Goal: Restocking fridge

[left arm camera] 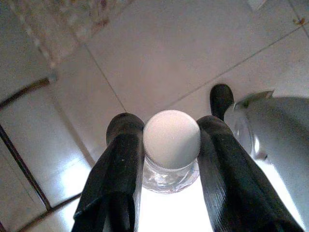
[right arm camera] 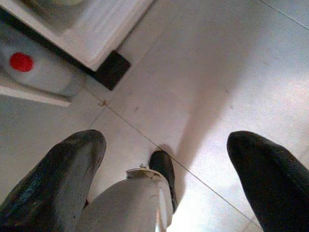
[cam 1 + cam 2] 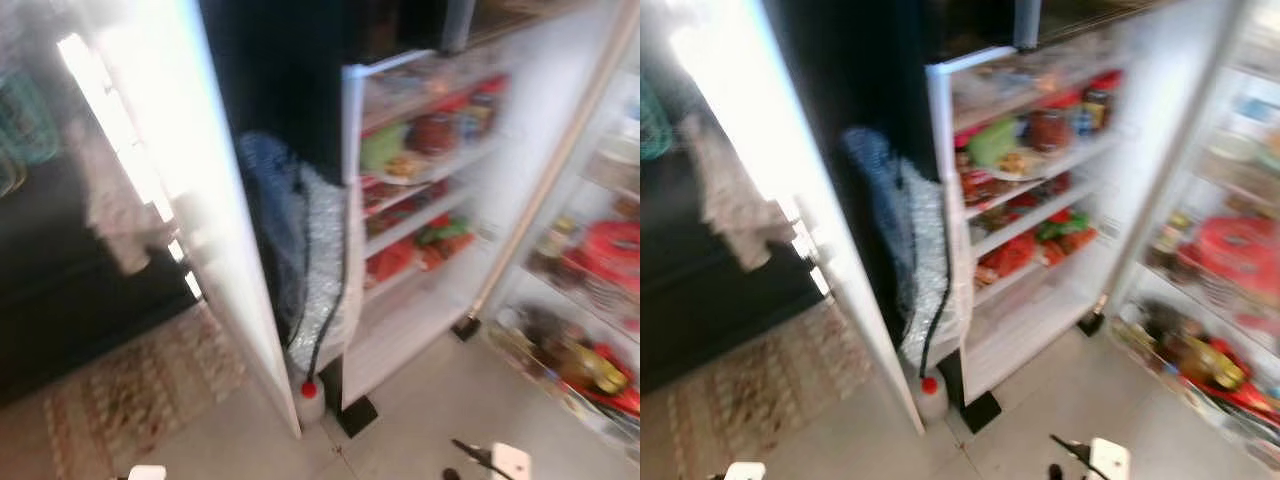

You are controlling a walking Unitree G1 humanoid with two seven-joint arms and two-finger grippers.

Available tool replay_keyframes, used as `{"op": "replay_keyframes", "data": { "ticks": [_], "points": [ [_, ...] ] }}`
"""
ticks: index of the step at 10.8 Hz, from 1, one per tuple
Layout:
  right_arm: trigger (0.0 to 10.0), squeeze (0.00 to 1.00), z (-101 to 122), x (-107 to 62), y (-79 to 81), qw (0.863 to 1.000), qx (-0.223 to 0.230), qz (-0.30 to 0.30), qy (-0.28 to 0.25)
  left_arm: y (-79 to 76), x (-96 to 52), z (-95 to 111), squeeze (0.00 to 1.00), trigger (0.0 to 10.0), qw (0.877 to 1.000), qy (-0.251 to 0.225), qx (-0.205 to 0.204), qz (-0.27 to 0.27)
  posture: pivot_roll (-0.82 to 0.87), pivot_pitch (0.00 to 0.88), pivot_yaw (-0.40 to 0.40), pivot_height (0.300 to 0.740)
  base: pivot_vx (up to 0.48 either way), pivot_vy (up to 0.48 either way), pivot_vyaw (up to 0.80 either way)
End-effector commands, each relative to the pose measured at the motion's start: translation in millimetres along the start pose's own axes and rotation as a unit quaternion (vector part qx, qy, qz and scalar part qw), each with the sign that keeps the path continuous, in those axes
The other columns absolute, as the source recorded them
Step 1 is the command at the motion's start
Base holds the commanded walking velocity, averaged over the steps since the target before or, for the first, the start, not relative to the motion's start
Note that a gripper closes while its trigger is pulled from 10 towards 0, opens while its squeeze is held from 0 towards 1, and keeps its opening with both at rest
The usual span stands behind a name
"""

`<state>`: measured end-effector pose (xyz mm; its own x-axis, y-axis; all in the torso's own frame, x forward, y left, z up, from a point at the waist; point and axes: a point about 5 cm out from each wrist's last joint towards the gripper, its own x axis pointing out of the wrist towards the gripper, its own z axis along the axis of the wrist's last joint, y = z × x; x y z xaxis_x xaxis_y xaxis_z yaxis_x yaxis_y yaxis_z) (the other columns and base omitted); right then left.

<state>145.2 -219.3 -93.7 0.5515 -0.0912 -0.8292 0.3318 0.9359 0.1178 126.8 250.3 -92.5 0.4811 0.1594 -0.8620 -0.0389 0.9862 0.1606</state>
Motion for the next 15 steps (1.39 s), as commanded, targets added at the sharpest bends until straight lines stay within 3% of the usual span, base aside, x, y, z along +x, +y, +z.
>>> {"op": "replay_keyframes", "data": {
  "ticks": [1,4,5,7,8,11,15],
  "points": [
    [10.0,0.0,-2.2,-0.7,-2.9,1.0,0.015,-0.004,0.006,2.0,-1.5,-8.4,0.0,10.0,1.0,0.019,0.003,0.002,-0.14,0.0,0.061,0.74,0.0,-0.394,0.0],
    [10.0,0.0,2.0,-4.0,-22.6,1.0,0.001,-0.017,0.009,2.1,-1.3,-7.6,0.0,10.0,1.0,0.018,0.003,0.004,-0.13,0.0,0.061,0.74,0.0,-0.418,0.53],
    [10.0,0.0,2.4,-5.8,-30.3,1.0,0.018,-0.022,0.009,2.3,-1.3,-7.7,0.0,10.0,1.0,0.019,0.003,0.005,-0.13,0.0,0.061,0.74,0.0,-0.428,0.0],
    [10.0,0.0,0.7,-7.3,-35.4,0.999,0.008,-0.026,0.017,2.8,-1.5,-8.7,0.0,10.0,1.0,0.021,0.003,0.006,-0.13,0.0,0.063,0.74,0.0,-0.424,0.0],
    [10.0,0.0,-3.9,-7.9,-34.8,0.999,-0.022,-0.023,0.033,3.3,-1.7,-9.3,0.0,10.0,1.0,0.022,0.003,0.006,-0.13,0.0,0.069,0.74,0.0,-0.42,0.0],
    [10.0,0.0,-7.7,-4.7,-19.3,0.998,-0.045,-0.006,0.041,3.7,-1.7,-9.0,0.0,10.0,1.0,0.023,0.008,0.004,-0.14,0.0,0.064,0.74,0.0,-0.42,0.41],
    [10.0,0.0,-3.8,-1.4,-8.6,0.999,-0.015,-0.008,0.028,0.1,-0.5,-5.2,0.0,10.0,1.0,0.018,0.0,-0.001,-0.14,0.0,0.054,0.74,0.0,-0.415,0.2]
  ]
}}
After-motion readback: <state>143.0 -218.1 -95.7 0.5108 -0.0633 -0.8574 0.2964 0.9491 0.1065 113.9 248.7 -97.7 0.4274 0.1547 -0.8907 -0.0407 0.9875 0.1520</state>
